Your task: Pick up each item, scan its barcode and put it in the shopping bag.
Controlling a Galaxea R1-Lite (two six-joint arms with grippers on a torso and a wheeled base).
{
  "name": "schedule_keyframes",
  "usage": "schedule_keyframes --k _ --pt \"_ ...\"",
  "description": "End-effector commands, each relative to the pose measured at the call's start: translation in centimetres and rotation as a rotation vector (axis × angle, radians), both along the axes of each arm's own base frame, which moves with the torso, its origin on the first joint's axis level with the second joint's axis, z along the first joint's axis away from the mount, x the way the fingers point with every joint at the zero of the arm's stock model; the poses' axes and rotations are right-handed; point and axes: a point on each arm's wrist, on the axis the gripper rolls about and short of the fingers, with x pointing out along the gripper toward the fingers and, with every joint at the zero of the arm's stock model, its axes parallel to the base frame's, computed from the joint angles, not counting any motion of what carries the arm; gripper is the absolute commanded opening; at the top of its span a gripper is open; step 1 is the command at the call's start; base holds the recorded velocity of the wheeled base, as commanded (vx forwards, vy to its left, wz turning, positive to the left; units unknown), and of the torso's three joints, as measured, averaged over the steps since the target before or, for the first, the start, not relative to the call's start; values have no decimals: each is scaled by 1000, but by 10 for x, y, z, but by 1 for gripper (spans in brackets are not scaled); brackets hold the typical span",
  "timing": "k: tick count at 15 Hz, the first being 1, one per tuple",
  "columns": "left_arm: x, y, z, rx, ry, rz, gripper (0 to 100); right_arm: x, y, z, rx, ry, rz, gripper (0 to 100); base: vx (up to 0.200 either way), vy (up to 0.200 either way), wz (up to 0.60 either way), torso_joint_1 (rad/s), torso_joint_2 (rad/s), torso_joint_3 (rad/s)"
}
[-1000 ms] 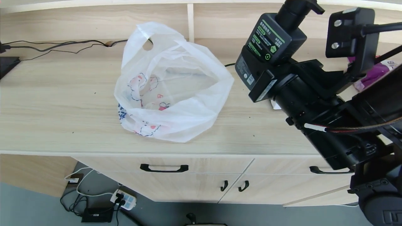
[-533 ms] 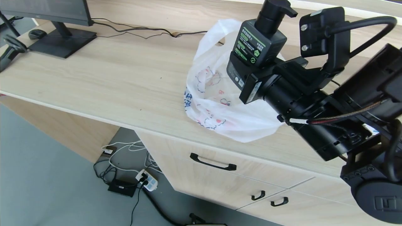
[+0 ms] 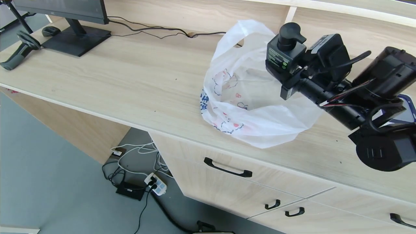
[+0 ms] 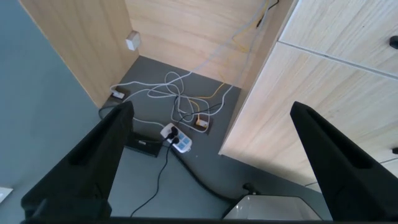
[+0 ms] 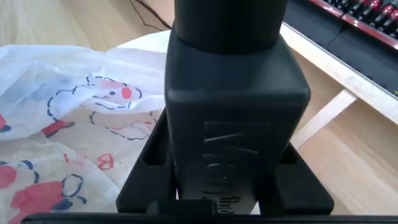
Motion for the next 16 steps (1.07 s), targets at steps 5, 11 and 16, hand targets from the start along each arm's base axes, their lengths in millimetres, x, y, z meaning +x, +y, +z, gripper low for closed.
schedule_keyframes --k 5,11,16 --pt "0 0 0 5 -1 0 100 30 1 -37 -217 -58 0 0 0 0 0 0 0 0" --pt "0 0 0 -1 -2 1 100 36 -10 -69 -147 -5 -51 100 0 0 0 0 0 0" --pt "0 0 0 -4 -1 1 100 31 -8 -58 -76 -16 -17 100 0 0 0 0 0 0"
